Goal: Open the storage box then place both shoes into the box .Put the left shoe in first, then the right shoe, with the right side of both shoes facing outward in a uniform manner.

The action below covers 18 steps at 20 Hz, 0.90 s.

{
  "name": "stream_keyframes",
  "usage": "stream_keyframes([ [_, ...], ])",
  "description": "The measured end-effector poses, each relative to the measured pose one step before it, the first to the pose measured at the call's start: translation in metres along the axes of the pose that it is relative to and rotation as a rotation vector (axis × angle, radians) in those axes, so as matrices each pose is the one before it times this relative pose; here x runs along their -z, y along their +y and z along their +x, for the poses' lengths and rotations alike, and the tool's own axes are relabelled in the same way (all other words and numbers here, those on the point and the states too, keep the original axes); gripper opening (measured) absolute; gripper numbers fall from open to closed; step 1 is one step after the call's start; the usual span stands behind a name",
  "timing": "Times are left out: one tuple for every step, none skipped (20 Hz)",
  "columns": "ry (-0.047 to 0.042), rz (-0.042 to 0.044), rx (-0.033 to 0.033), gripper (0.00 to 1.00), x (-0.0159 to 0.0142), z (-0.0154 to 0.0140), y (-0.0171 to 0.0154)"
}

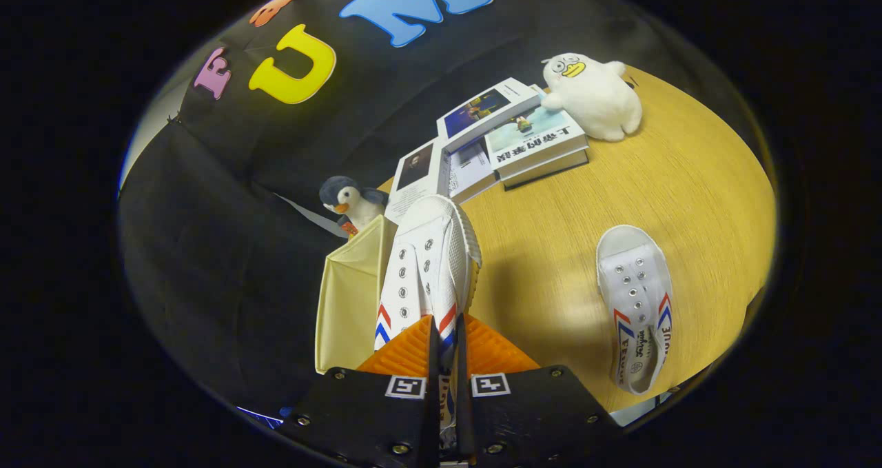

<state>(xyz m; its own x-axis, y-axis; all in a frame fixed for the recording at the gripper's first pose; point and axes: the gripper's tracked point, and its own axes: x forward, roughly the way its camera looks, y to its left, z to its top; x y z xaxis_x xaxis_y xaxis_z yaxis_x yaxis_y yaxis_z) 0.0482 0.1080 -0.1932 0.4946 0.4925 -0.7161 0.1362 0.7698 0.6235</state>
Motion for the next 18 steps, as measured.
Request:
stream_keyframes([
  [-0.00591,-0.01124,-0.00839,0.1,-0.0022,0.0003,0.01031],
  [-0.00095,-0.01141,-0.00893,0.1,-0.00137,0.00169,0.01049],
  [0.00152,-0.0125,-0.00921,0.1,0.00013,0.00335,0.01041],
  [0.00048,-0.00814,-0.0062,0.1,0.0006,0.00392,0.00911],
  [0.00553,-0.01005,-0.00531,0.1,0.0011,0.00543,0.00806],
  [0.00101,-0.00747,-0.00274,0.1,0.00086,0.00522,0.00804],
  [0.00296,-0.00758,-0.00286,0.1,0.00212,0.00554,0.00778],
  [0.00497,-0.006,-0.00387,0.1,0.00282,0.00652,0.00771],
  [0.00755,-0.00645,-0.00452,0.1,0.0031,0.00664,0.00769],
  [0.0061,-0.00535,-0.00417,0.1,0.00279,0.00678,0.00773],
  [0.0025,-0.00757,-0.00381,0.1,0.00143,0.00644,0.00723],
  [-0.00206,-0.00374,-0.00127,0.09,0.00147,0.00719,0.00612],
  [-0.00157,-0.00511,0.00001,0.1,0.00034,0.00748,0.00565],
  [-0.00117,-0.00414,0.0024,0.1,0.00143,0.00686,0.0044],
  [-0.00432,-0.0024,0.00379,0.1,0.00043,0.00711,0.00454],
  [-0.00025,-0.00241,0.00334,0.09,0.00131,0.00636,0.00393],
  [0.00197,-0.00413,0.00292,0.1,0.00125,0.00694,0.00353],
  [0.00474,-0.00338,0.00506,0.1,0.00279,0.00579,0.00244],
])
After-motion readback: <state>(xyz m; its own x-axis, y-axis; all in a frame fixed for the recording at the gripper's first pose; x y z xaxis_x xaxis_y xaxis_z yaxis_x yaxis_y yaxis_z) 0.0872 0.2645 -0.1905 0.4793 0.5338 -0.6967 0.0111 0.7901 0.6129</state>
